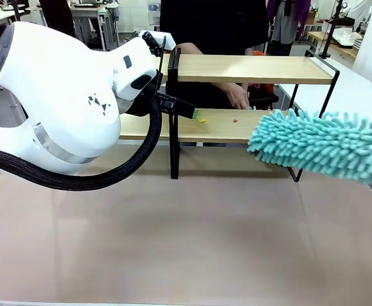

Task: Clean the shelves.
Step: Clean another randomly selected level of the Shelf with the Duster.

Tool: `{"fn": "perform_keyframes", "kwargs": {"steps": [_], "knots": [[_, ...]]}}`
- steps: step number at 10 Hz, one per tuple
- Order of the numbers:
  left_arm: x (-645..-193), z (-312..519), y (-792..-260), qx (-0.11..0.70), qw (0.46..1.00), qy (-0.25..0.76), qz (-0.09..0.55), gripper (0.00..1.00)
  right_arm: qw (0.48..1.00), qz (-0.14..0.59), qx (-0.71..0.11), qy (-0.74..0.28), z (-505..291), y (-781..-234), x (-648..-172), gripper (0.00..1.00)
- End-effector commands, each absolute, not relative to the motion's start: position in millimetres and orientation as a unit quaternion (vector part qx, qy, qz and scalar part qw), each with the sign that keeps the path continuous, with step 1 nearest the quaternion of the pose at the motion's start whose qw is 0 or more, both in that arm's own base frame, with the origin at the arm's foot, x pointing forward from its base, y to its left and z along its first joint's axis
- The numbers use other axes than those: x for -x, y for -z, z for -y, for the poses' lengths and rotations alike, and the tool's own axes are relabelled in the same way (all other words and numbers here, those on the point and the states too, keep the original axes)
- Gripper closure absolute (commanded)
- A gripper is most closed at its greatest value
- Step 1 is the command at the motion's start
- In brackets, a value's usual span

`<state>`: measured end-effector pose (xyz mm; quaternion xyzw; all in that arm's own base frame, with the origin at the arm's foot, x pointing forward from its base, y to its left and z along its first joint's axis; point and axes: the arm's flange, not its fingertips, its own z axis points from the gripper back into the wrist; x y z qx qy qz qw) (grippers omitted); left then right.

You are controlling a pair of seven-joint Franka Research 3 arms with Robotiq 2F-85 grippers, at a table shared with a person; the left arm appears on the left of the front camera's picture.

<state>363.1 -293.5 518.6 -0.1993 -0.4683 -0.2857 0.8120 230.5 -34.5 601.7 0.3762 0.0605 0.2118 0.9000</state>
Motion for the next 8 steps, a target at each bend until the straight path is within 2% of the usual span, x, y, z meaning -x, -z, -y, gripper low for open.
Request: {"fn": "perform_keyframes", "kwargs": {"steps": [1, 4, 5, 6, 8], "knots": [[-361.9, 293.7, -521.8, 0.198, 0.810, 0.285, 0.472, 0.00, 0.902, -0.022, -0.375, -0.212, -7.8, -587.6, -268.3, 0.88], [-361.9, 293.7, -521.8, 0.198, 0.810, 0.285, 0.472, 0.00, 0.938, 0.012, -0.298, -0.176, -51.9, -567.9, -326.5, 0.88], [-361.9, 293.7, -521.8, 0.198, 0.810, 0.285, 0.472, 0.00, 0.924, 0.034, -0.320, -0.205, -56.4, -573.5, -318.5, 0.88], [-361.9, 293.7, -521.8, 0.198, 0.810, 0.285, 0.472, 0.00, 0.926, 0.004, -0.322, -0.199, -40.7, -574.7, -311.7, 0.88], [-361.9, 293.7, -521.8, 0.198, 0.810, 0.285, 0.472, 0.00, 0.943, 0.023, -0.288, -0.167, -54.5, -563.4, -338.1, 0.88]]}}
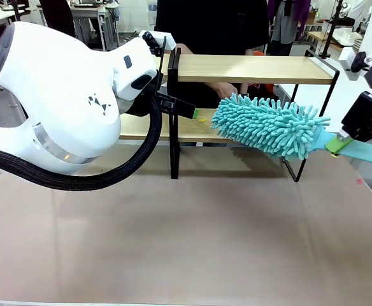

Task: Clean the shelves.
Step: Clean another randomly selected level of the Shelf with the Duster.

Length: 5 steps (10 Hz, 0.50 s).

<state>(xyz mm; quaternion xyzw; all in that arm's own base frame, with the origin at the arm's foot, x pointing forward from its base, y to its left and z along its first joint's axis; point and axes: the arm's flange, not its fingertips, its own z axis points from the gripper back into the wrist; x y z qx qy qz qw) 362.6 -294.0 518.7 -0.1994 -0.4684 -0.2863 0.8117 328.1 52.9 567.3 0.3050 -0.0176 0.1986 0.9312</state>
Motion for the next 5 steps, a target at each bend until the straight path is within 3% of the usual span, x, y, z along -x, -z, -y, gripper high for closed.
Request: {"fn": "perform_keyframes", "kwargs": {"steps": [1, 5], "knots": [[-361.9, 293.7, -521.8, 0.198, 0.810, 0.285, 0.472, 0.00, 0.942, 0.043, -0.295, -0.151, -69.9, -555.1, -360.5, 0.88], [-361.9, 293.7, -521.8, 0.198, 0.810, 0.285, 0.472, 0.00, 0.939, 0.068, -0.312, -0.129, -97.1, -536.3, -397.0, 0.88]]}}
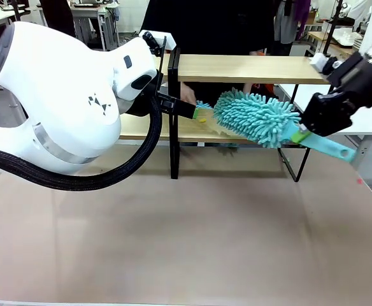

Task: Clean the shelves.
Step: Clean another randomly selected level of the Shelf with the Duster.

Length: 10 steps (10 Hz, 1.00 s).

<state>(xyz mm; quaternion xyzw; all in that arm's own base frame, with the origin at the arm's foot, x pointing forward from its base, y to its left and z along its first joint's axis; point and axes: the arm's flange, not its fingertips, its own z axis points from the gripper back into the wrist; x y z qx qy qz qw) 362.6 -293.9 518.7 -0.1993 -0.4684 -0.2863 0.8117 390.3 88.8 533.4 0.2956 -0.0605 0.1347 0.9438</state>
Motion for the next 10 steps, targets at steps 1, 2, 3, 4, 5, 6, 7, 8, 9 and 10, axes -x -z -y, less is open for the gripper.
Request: {"fn": "perform_keyframes", "kwargs": {"steps": [1, 2, 3, 4, 5, 6, 7, 8, 9, 10], "knots": [[-361.9, 293.7, -521.8, 0.198, 0.810, 0.285, 0.472, 0.00, 0.931, 0.088, -0.330, -0.131, -105.9, -534.0, -400.3, 0.88], [-361.9, 293.7, -521.8, 0.198, 0.810, 0.285, 0.472, 0.00, 0.926, 0.096, -0.340, -0.136, -117.7, -531.3, -401.8, 0.88], [-361.9, 293.7, -521.8, 0.198, 0.810, 0.285, 0.472, 0.00, 0.921, 0.097, -0.350, -0.143, -133.0, -525.3, -404.4, 0.88], [-361.9, 293.7, -521.8, 0.198, 0.810, 0.285, 0.472, 0.00, 0.918, 0.101, -0.353, -0.147, -141.3, -523.0, -405.6, 0.88], [-361.9, 293.7, -521.8, 0.198, 0.810, 0.285, 0.472, 0.00, 0.920, 0.097, -0.348, -0.151, -150.7, -519.7, -406.9, 0.88], [-361.9, 293.7, -521.8, 0.198, 0.810, 0.285, 0.472, 0.00, 0.923, 0.091, -0.341, -0.156, -159.5, -515.7, -409.0, 0.88], [-361.9, 293.7, -521.8, 0.198, 0.810, 0.285, 0.472, 0.00, 0.928, 0.096, -0.328, -0.151, -166.5, -511.3, -413.2, 0.88], [-361.9, 293.7, -521.8, 0.198, 0.810, 0.285, 0.472, 0.00, 0.931, 0.096, -0.319, -0.151, -172.9, -505.9, -415.9, 0.88], [-361.9, 293.7, -521.8, 0.198, 0.810, 0.285, 0.472, 0.00, 0.941, 0.093, -0.292, -0.142, -176.6, -499.4, -417.3, 0.88], [-361.9, 293.7, -521.8, 0.198, 0.810, 0.285, 0.472, 0.00, 0.951, 0.095, -0.267, -0.126, -175.5, -494.2, -417.9, 0.88]]}}
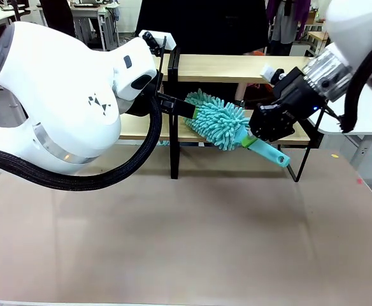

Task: Clean the shelves.
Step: Clean another randomly selected level of the Shelf with the Duster.

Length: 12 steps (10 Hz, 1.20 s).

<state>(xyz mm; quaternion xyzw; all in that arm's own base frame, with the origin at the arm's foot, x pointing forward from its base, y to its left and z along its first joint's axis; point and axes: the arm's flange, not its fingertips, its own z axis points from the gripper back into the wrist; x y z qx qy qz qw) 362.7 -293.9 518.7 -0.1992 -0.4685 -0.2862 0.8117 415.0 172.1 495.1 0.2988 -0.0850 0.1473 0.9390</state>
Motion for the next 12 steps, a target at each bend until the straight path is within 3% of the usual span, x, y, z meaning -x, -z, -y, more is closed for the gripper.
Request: {"fn": "perform_keyframes", "kwargs": {"steps": [1, 5, 9, 11, 12], "knots": [[-361.9, 293.7, -521.8, 0.198, 0.810, 0.285, 0.472, 0.00, 0.958, 0.081, -0.251, -0.115, -172.5, -489.2, -420.2, 0.88], [-361.9, 293.7, -521.8, 0.198, 0.810, 0.285, 0.472, 0.00, 0.976, 0.099, -0.190, -0.028, -135.7, -492.2, -424.5, 0.88], [-361.9, 293.7, -521.8, 0.198, 0.810, 0.285, 0.472, 0.00, 0.984, 0.112, -0.053, 0.127, -84.9, -504.3, -400.1, 0.88], [-361.9, 293.7, -521.8, 0.198, 0.810, 0.285, 0.472, 0.00, 0.983, 0.093, -0.024, 0.158, -67.9, -507.2, -390.3, 0.88], [-361.9, 293.7, -521.8, 0.198, 0.810, 0.285, 0.472, 0.00, 0.979, 0.141, -0.014, 0.146, -65.3, -511.0, -384.9, 0.88]]}}
